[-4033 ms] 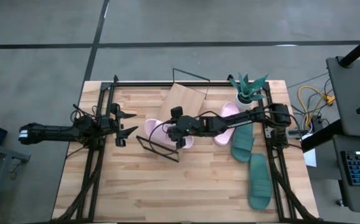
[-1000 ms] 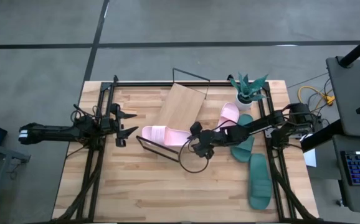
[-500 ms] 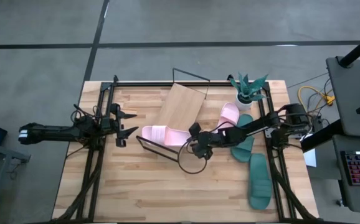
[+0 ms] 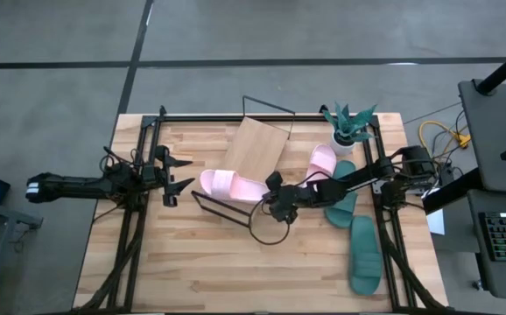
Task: Pick and place slides into the shelf
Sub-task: Put the bottom pink slide on the shelf
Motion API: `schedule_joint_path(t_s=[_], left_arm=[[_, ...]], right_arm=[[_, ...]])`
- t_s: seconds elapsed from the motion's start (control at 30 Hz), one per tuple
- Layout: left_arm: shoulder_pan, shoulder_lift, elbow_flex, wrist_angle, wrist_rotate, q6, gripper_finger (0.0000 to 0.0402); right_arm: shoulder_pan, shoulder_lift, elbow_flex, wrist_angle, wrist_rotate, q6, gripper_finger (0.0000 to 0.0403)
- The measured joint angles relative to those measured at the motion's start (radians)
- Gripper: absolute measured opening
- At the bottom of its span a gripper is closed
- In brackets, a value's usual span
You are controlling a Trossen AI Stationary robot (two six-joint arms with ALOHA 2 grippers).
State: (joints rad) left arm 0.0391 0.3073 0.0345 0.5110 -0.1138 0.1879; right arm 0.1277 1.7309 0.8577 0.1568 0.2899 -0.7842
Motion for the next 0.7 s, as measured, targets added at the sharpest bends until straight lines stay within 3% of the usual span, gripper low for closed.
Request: schedule_joint_path(t_s=[0.7], left_arm=[[0.0, -0.001, 0.0, 0.002, 0.0, 0.0, 0.0228]], right_arm=[[0.123, -0.002, 0.005, 0.094, 0.051, 0.026, 0.0066]])
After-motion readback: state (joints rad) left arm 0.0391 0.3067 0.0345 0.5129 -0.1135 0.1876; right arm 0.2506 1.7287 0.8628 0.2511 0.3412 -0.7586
